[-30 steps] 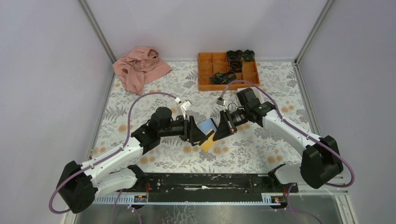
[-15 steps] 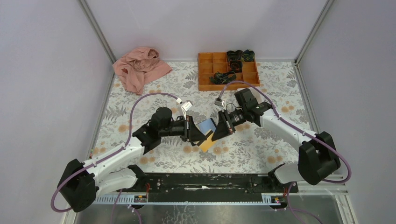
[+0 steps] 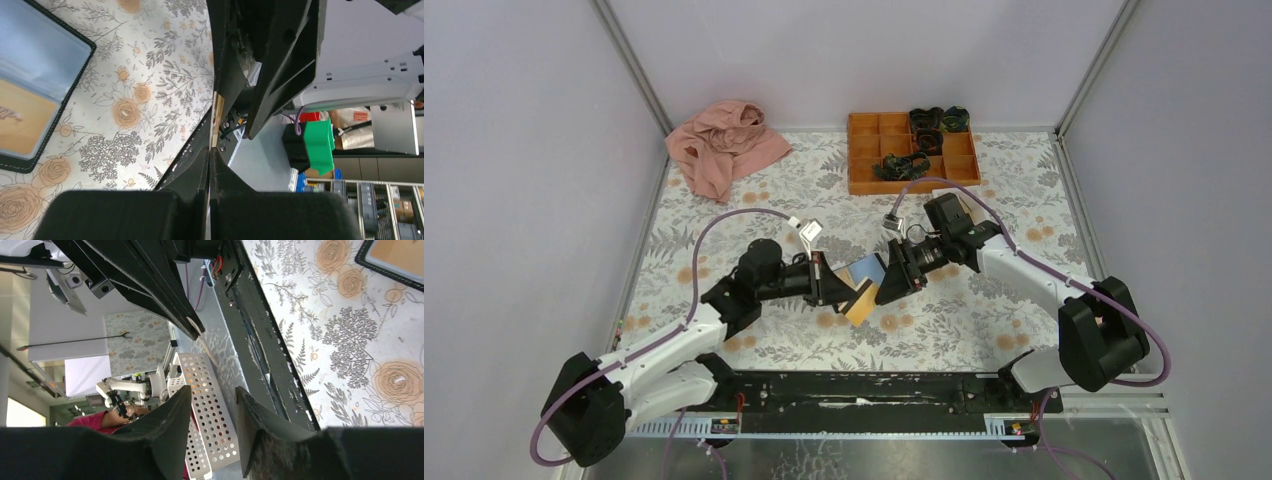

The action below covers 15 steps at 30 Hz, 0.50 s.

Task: Put the credit cards into the card holder
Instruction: Pick up the credit card from the storage box.

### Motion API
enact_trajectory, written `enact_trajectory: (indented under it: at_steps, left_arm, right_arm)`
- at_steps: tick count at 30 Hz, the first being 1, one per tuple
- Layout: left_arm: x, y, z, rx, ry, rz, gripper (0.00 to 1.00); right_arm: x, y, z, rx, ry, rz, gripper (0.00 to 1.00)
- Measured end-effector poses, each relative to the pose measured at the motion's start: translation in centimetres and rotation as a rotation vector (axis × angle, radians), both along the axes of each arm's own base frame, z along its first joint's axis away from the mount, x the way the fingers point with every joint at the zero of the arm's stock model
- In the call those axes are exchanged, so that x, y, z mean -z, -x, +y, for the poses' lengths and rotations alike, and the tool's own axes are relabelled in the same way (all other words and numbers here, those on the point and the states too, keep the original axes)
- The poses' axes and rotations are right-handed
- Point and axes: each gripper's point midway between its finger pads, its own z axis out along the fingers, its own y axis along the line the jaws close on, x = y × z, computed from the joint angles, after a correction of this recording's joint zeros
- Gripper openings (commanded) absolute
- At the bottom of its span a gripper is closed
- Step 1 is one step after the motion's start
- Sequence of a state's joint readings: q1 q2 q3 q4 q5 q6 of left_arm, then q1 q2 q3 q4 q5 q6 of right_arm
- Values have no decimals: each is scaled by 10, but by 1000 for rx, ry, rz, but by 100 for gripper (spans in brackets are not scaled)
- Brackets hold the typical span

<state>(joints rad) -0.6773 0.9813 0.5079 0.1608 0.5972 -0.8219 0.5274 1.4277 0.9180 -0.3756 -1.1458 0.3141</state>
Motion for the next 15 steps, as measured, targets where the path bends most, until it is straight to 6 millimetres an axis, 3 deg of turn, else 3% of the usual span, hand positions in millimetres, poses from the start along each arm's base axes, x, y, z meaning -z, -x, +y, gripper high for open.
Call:
enact_trajectory:
  at_steps: [8, 15]
  left_arm:
    - [20, -30, 21, -267, -65, 56, 0]
    - [55, -55, 51, -559, -157, 194, 0]
  right_arm:
    - [17, -17, -2, 70, 101, -67, 47]
    - [34, -62, -4, 193, 263, -194, 38]
